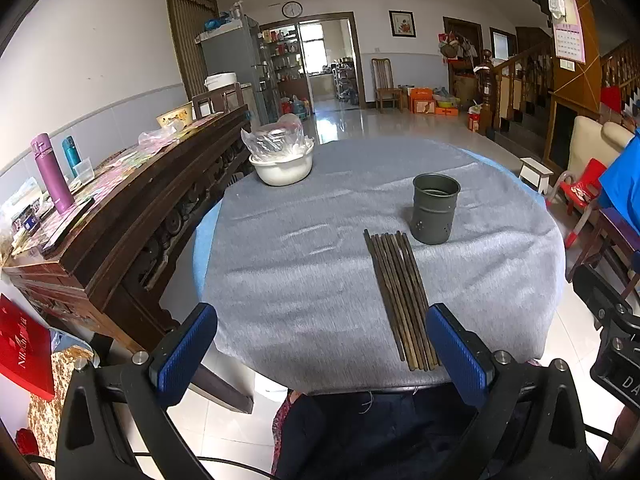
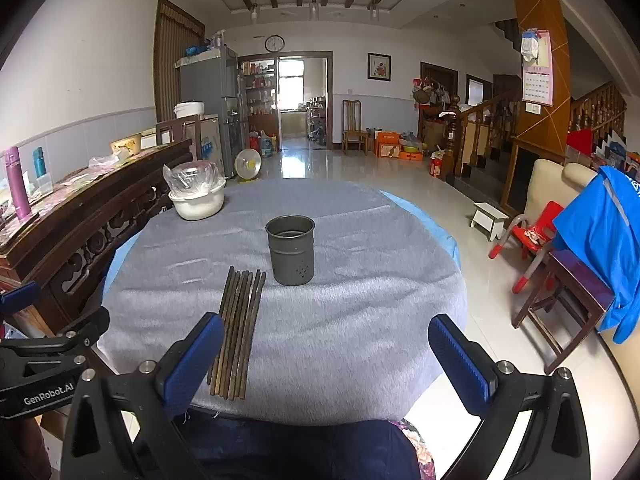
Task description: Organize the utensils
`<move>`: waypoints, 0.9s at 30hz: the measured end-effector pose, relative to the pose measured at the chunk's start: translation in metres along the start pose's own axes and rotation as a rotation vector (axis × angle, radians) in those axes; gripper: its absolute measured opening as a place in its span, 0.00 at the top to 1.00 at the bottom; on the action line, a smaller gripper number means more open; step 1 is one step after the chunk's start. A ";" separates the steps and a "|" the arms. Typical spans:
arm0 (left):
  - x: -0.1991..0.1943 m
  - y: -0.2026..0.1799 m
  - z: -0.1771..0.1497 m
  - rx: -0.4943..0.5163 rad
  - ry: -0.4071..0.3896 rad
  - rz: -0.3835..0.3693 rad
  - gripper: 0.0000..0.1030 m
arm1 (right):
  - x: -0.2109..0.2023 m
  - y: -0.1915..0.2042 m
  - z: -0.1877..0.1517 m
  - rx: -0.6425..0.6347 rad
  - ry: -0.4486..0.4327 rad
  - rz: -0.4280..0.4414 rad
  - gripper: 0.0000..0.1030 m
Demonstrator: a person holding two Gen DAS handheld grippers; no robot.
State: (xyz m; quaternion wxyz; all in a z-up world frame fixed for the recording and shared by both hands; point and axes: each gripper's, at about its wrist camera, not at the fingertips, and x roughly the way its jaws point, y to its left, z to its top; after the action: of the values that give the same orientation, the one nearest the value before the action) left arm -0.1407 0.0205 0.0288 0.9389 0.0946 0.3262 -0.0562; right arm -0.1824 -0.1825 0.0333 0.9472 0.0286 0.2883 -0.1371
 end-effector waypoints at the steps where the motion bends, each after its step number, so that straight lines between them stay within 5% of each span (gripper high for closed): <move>1: 0.001 0.000 0.000 0.000 0.002 -0.001 0.00 | 0.000 0.000 0.000 -0.001 0.005 0.000 0.00; 23: 0.038 -0.001 0.011 -0.021 0.063 -0.021 0.00 | 0.042 0.000 -0.001 -0.024 0.083 -0.008 0.00; 27: 0.066 0.011 0.019 -0.053 0.119 -0.026 0.00 | 0.070 -0.011 0.006 0.027 0.136 0.095 0.00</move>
State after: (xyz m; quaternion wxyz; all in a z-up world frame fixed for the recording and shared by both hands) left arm -0.0762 0.0241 0.0042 0.9192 0.0687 0.3840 -0.0542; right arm -0.1268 -0.2107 -0.0004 0.9304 0.0641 0.3486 -0.0936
